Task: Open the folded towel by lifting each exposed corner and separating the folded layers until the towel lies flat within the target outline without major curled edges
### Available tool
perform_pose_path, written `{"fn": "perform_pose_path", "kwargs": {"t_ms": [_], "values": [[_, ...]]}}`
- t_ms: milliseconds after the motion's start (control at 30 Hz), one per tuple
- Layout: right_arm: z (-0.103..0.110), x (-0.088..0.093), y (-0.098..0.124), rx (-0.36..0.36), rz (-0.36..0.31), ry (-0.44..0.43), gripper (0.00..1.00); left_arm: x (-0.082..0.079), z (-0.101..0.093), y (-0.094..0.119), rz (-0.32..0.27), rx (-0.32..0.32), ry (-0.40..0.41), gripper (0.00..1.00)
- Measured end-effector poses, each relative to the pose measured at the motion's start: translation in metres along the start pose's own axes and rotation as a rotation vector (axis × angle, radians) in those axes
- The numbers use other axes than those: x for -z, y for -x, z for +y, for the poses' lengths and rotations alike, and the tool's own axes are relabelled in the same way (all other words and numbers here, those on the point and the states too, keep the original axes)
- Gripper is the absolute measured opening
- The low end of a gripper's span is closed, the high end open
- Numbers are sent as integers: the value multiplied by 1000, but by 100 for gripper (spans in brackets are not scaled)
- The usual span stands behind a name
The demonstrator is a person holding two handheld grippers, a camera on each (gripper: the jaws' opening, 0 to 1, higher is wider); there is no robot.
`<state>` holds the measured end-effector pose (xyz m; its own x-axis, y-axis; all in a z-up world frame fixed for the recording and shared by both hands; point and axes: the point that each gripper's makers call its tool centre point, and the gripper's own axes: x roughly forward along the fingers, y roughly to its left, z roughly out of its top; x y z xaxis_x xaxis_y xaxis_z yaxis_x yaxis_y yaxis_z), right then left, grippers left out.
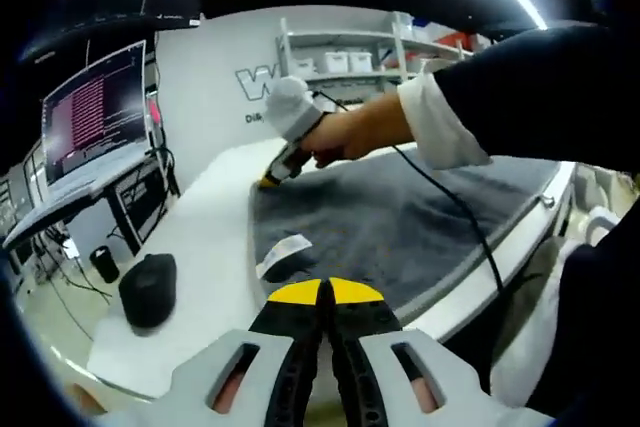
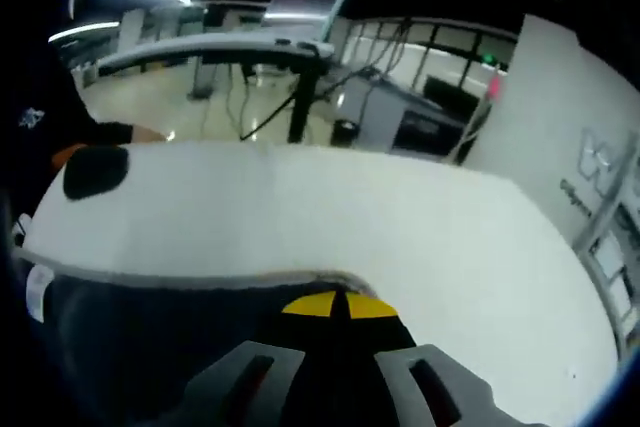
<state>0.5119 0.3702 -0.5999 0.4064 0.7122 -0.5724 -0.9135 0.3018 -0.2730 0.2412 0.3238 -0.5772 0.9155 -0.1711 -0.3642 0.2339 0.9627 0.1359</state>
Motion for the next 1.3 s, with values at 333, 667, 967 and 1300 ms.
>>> {"fn": "perform_pose_path", "kwargs": {"t_ms": [333,667,967,1300], "values": [[-10,-6,-5,-16,-60,-19,0,21,6,1,74,-21,5,1],[-37,-16,19,115,-120,26,0,20,4,2,81,-26,20,1],[-39,-4,71,43,-157,-153,0,2,5,0,19,4,57,1],[-44,22,127,-4,-146,-228,0,-24,7,-7,-23,8,63,1]]}}
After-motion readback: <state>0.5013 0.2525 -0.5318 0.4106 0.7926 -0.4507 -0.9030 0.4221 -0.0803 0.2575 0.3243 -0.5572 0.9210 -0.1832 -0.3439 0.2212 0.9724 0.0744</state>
